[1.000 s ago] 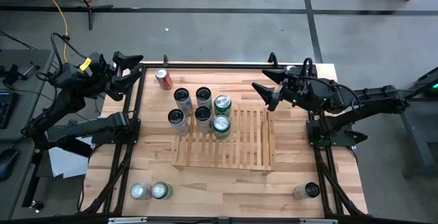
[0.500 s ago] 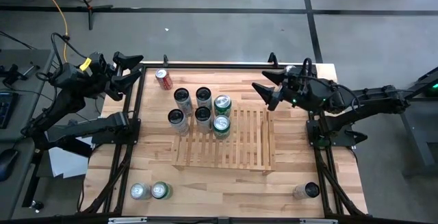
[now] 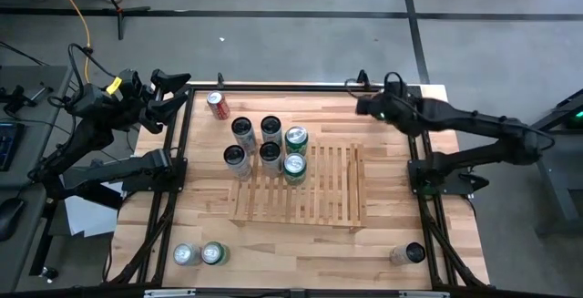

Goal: Place canned beverage on shelf
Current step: Put the right red soda can on the shelf

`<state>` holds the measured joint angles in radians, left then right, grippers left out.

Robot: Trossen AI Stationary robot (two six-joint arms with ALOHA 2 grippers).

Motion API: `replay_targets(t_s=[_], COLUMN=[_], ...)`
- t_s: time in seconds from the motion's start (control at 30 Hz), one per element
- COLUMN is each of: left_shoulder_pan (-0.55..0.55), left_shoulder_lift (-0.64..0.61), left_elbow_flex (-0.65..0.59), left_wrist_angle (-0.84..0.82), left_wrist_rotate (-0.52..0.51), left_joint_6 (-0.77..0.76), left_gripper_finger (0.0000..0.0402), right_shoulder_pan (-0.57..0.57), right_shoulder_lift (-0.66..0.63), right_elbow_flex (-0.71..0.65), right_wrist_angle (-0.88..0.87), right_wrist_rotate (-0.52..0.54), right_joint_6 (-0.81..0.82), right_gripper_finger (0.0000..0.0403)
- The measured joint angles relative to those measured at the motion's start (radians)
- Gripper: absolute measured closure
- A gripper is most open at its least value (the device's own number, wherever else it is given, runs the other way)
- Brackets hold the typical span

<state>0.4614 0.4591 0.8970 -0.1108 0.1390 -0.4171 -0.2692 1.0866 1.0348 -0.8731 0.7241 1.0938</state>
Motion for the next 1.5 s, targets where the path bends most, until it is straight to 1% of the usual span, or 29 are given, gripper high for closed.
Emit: replay_targets(t_s=[0.1, 0.2, 0.27, 0.37, 0.43, 0.53, 0.6, 0.8, 1.1, 1.2, 1.33, 1.37, 1.43, 1.5], left_shoulder_pan=[0.0, 0.0, 0.0, 0.0, 0.0, 0.0, 0.0, 0.0, 0.0, 0.0, 0.0, 0.0, 0.0, 0.0], left_shoulder_lift=[0.0, 0.0, 0.0, 0.0, 0.0, 0.0, 0.0, 0.0, 0.0, 0.0, 0.0, 0.0, 0.0, 0.0], left_elbow_flex=[0.0, 0.0, 0.0, 0.0, 0.0, 0.0, 0.0, 0.0, 0.0, 0.0, 0.0, 0.0, 0.0, 0.0], left_wrist_angle=[0.001, 0.002, 0.002, 0.004, 0.004, 0.004, 0.004, 0.004, 0.004, 0.004, 0.004, 0.004, 0.004, 0.004], left_wrist_rotate=[0.0, 0.0, 0.0, 0.0, 0.0, -0.001, -0.001, -0.001, -0.001, -0.001, -0.001, -0.001, -0.001, -0.001], left_joint_6=[-0.001, -0.001, -0.002, -0.003, -0.013, -0.019, -0.018, -0.018, -0.018, -0.018, -0.018, -0.018, -0.018, -0.018], left_gripper_finger=[0.0028, 0.0028, 0.0028, 0.0028, 0.0028, 0.0028, 0.0028, 0.0028, 0.0028, 0.0028, 0.0028, 0.0028, 0.0028, 0.0028], right_shoulder_pan=[-0.139, -0.261, -0.325, -0.388, -0.417, -0.437, -0.434, -0.422, -0.425, -0.425, -0.425, -0.425, -0.424, -0.425], right_shoulder_lift=[0.038, 0.094, 0.131, 0.184, 0.205, 0.228, 0.233, 0.235, 0.235, 0.235, 0.235, 0.235, 0.235, 0.234], right_elbow_flex=[0.0, 0.0, 0.0, 0.0, 0.0, 0.0, 0.0, 0.0, 0.0, 0.0, -0.001, -0.002, -0.002, -0.002], right_wrist_angle=[-0.123, -0.179, -0.168, -0.116, -0.072, -0.028, -0.021, -0.019, -0.012, -0.013, -0.013, -0.013, -0.013, -0.02], right_wrist_rotate=[0.002, -0.026, -0.049, -0.058, -0.106, -0.187, -0.21, -0.197, -0.202, -0.202, -0.202, -0.196, -0.151, -0.144], right_joint_6=[0.007, -0.002, -0.034, -0.073, -0.09, -0.131, -0.154, -0.23, -0.265, -0.267, -0.309, -0.309, -0.299, -0.295], right_gripper_finger=[0.0013, 0.0013, 0.0013, 0.0013, 0.0013, 0.0013, 0.0013, 0.0013, 0.0013, 0.0006, 0.0004, 0.0003, 0.0003, 0.0003])
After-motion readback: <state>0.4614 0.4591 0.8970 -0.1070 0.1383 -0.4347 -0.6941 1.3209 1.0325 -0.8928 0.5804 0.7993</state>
